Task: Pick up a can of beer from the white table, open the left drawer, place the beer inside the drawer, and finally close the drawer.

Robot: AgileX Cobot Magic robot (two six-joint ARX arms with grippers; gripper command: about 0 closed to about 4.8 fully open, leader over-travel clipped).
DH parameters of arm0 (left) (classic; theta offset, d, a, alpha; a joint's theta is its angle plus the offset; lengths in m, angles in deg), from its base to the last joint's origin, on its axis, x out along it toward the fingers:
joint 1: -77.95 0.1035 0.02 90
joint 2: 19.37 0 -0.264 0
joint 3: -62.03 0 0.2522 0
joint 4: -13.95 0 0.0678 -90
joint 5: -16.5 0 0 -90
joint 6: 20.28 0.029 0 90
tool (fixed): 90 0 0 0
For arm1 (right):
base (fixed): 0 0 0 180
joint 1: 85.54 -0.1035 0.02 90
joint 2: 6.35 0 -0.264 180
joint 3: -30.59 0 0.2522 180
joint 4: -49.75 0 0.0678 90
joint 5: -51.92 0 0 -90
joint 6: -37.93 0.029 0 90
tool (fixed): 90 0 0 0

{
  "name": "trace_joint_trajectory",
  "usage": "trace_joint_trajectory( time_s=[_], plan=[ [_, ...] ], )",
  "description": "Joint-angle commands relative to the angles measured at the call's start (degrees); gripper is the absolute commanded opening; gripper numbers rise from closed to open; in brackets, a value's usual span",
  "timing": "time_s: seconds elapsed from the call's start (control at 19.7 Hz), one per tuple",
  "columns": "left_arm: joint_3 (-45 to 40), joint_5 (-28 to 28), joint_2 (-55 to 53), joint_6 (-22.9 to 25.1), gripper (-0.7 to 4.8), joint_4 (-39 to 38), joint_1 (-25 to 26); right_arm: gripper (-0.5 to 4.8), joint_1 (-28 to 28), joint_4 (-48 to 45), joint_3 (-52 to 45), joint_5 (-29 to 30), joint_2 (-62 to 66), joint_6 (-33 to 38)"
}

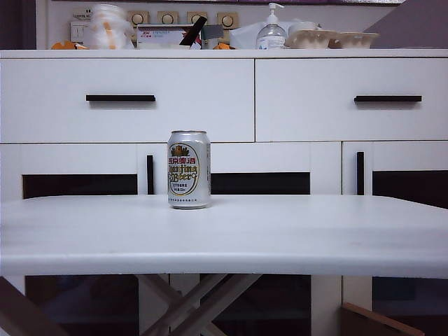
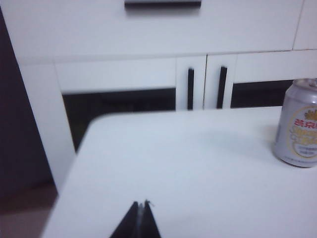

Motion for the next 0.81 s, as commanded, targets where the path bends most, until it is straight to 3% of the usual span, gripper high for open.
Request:
trace_joint_trajectory(
  time_s=[0.05, 0.2, 0.41, 0.56, 0.71, 0.81],
  plan=[
    [0.17, 4.11, -0.02, 2.14, -0.06, 0.83, 0.07, 0.00, -0.04, -1.18, 0.59, 0.11, -0.07, 0.24],
    [0.17, 11.37, -0.02, 1.18, -0.06, 0.83, 0.09, 0.00, -0.04, -1.62, 1.16, 0.11, -0.07, 0.24],
    [0.17, 8.68, -0.02, -3.45, -0.06, 0.22, 0.07, 0.00, -0.04, -2.27, 1.14, 0.37, -0.07, 0.26],
    [0.22, 8.52, -0.02, -4.02, -0.06, 0.96, 0.07, -0.01, -0.04, -3.34, 1.64, 0.33, -0.07, 0.26],
    [2.78, 9.01, -0.04, -11.58, -0.06, -0.15, 0.07, -0.01, -0.04, -3.23, 5.57, 0.28, -0.04, 0.26],
    [6.88, 10.03, -0.52, -12.22, -0.06, -3.85, 0.07, -0.01, -0.02, -2.29, 9.60, 0.11, 0.46, 0.26]
  ],
)
